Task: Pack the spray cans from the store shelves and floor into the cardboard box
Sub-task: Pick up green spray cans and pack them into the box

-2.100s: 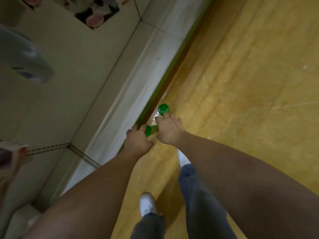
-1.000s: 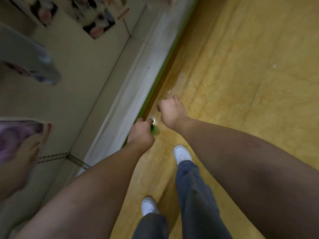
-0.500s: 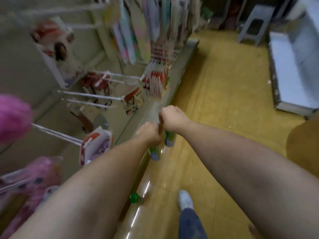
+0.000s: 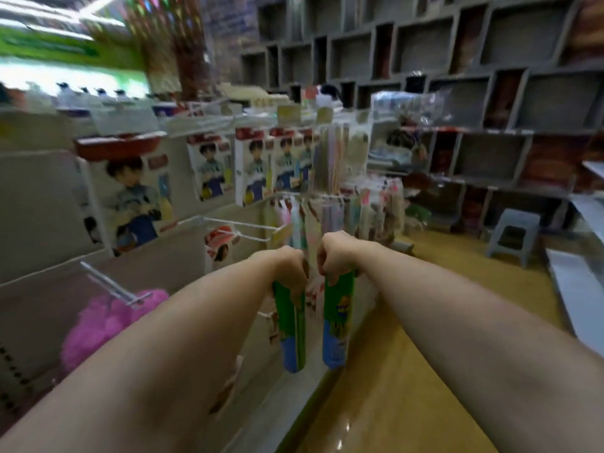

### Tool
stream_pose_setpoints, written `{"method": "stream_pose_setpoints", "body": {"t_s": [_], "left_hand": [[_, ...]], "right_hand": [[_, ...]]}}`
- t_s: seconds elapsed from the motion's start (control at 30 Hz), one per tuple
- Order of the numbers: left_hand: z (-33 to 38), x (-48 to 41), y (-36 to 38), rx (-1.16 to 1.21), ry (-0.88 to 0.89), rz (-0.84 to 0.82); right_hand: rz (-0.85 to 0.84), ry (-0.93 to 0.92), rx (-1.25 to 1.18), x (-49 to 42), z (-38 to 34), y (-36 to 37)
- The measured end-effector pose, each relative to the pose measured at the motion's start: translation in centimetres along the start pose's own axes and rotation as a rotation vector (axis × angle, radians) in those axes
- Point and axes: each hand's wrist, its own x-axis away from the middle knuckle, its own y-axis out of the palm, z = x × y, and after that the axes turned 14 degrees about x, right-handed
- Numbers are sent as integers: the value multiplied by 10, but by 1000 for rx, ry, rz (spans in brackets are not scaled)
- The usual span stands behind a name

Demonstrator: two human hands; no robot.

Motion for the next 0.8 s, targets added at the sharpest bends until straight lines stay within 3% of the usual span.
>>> {"method": "stream_pose_setpoints", "body": {"t_s": [0.4, 0.8], "left_hand": [[34, 121, -69, 178, -227, 191], [-7, 278, -71, 282, -559, 334]], "right_hand": [[154, -319, 100, 44, -22, -86], [142, -669, 132, 86, -127, -104]]}}
